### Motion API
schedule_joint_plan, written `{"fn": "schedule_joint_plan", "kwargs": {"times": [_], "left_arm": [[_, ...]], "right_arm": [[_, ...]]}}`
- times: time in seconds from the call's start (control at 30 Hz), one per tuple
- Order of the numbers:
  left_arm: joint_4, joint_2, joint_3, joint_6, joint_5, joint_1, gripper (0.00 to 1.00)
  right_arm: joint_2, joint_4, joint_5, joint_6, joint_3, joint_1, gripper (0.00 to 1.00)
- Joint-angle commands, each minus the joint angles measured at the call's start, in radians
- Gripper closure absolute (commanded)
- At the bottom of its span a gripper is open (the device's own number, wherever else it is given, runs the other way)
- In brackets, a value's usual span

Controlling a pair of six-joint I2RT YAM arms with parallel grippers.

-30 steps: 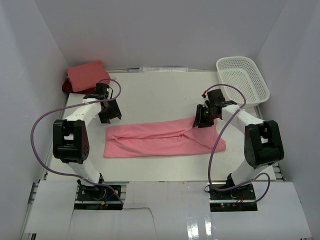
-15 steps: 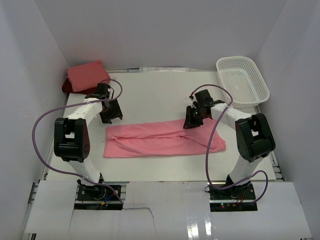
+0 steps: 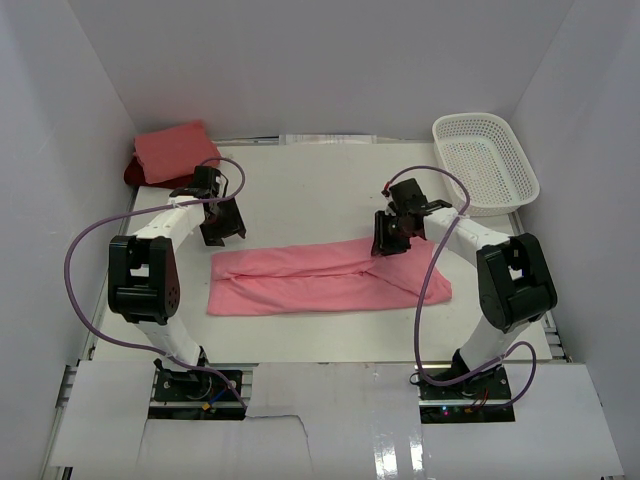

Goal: Fold and stack the t-shirts
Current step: Fold the other side of the tshirt into a rectangle

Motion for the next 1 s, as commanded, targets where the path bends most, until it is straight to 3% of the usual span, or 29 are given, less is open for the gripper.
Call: {"fn": "schedule_joint_plan", "kwargs": {"times": [0.0,0.17,0.27,0.3,0.33,0.8,0.87,0.9,0.97], "left_arm": [[0.017,-0.013,0.007,0.011,0.008,-0.003,0.31],[0.017,-0.012,0.002,0.013,0.005,-0.003,0.31],[0.02,-0.012,-0.002,0.018,0.002,-0.003,0.31],[0.02,-0.013,-0.002,0.018,0.002,-0.003,0.31],[0.02,-0.013,-0.004,0.018,0.001,-0.003,0.31],[0.023,-0.006,-0.004,0.022,0.002,-0.003,0.31],[0.026,-0.006,-0.005,0.022,0.002,-0.003,0.31],[0.026,-0.006,-0.005,0.024,0.004,-0.003,0.31],[0.026,-0.004,-0.004,0.027,0.007,-0.003,0.31]], "right_arm": [[-0.021,-0.025,0.044,-0.011,-0.002,0.007,0.62],[-0.009,-0.005,0.032,-0.016,-0.027,0.012,0.65],[-0.005,-0.008,0.038,-0.019,-0.039,0.016,0.77],[-0.008,-0.011,0.035,-0.019,-0.044,0.016,0.89],[-0.012,-0.013,0.033,-0.019,-0.047,0.019,0.92],[-0.226,0.004,-0.062,0.165,-0.234,0.114,0.92],[-0.245,0.041,-0.108,0.188,-0.277,0.12,0.89],[-0.245,0.053,-0.126,0.196,-0.289,0.122,0.81],[-0.24,0.067,-0.18,0.208,-0.312,0.122,0.74]]}}
